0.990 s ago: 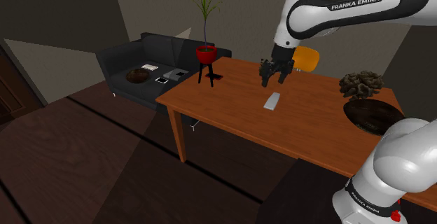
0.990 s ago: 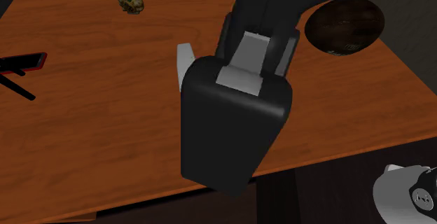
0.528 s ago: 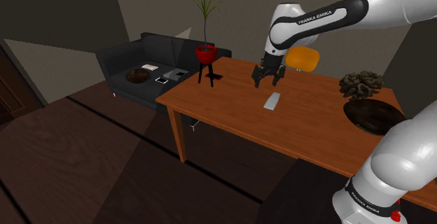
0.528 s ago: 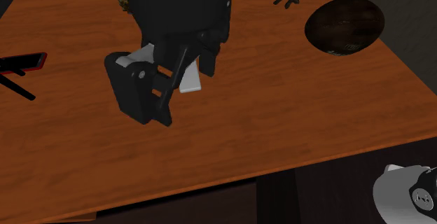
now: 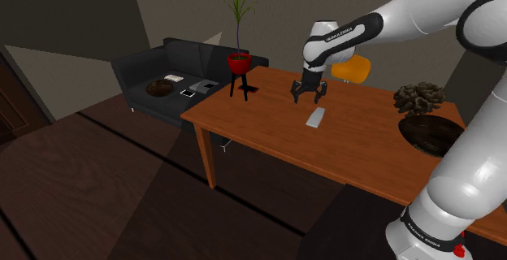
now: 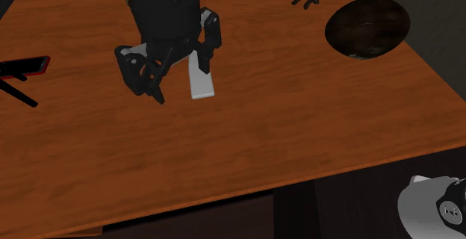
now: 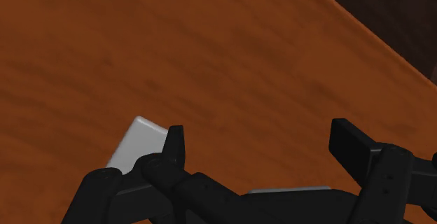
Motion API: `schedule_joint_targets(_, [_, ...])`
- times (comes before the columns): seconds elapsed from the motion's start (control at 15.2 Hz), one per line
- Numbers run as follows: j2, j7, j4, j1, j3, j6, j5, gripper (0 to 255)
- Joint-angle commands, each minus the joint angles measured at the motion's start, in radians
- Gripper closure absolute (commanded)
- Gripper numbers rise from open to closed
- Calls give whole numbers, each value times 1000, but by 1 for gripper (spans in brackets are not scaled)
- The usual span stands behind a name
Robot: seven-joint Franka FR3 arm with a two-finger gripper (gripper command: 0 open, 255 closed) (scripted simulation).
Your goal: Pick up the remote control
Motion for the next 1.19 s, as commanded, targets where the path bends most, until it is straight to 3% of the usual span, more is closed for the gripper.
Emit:
schedule_joint_targets(0.0, [67, 33, 46, -12, -13, 16, 1, 0])
schedule_joint_targets(1.12, [562, 240, 425, -151, -128, 70, 85, 0])
